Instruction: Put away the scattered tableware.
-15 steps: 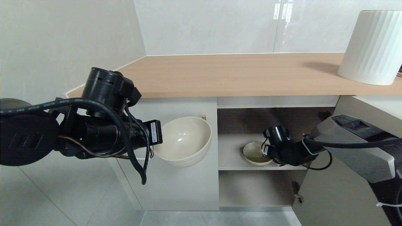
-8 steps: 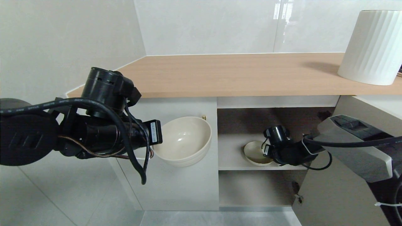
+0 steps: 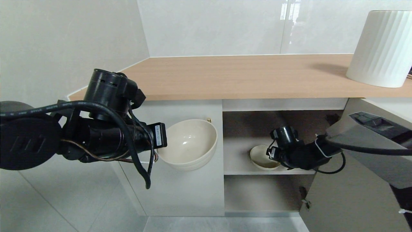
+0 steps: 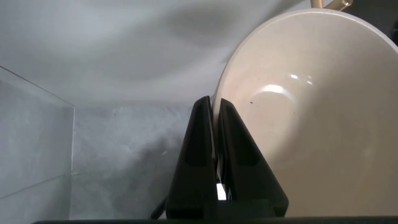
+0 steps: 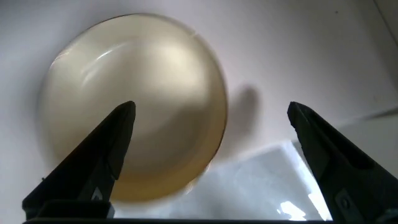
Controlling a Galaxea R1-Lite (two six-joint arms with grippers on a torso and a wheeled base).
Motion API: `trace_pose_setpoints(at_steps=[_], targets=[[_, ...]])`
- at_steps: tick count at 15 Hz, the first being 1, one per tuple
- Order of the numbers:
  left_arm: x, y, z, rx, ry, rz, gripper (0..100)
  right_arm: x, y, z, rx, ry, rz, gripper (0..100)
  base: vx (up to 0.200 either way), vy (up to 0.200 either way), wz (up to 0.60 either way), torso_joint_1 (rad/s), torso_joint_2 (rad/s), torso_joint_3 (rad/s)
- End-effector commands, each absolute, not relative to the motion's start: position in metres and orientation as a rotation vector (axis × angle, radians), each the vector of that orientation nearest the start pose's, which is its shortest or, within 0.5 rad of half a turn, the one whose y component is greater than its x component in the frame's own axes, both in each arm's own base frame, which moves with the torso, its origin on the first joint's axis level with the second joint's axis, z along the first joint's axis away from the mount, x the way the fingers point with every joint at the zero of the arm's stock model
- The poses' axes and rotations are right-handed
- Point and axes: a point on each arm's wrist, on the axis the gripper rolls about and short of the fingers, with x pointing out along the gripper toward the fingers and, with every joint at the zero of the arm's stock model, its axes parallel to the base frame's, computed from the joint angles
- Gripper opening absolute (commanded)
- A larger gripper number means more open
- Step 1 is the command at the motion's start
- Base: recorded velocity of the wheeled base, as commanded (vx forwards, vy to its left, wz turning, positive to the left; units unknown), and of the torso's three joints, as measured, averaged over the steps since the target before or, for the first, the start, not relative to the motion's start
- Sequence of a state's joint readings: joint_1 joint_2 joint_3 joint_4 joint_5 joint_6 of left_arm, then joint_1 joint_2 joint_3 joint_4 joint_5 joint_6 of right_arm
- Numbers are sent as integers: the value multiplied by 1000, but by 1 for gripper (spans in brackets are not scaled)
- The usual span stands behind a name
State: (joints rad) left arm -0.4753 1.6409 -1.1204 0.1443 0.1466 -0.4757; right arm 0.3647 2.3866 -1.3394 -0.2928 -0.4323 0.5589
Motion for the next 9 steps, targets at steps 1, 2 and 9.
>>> trace_pose_setpoints(at_steps=[1, 2, 9], targets=[[261, -137, 207, -211, 719, -178, 0, 372, 164, 81, 244, 643, -72, 100, 0, 0, 0, 0, 0, 0], [262, -139, 204, -195, 728, -183, 0, 365, 164, 89, 227, 647, -29, 100, 0, 0, 0, 0, 0, 0], [267, -199, 145, -12, 858, -278, 0, 273, 152, 189, 199, 746, 340, 100, 0, 0, 0, 0, 0, 0]])
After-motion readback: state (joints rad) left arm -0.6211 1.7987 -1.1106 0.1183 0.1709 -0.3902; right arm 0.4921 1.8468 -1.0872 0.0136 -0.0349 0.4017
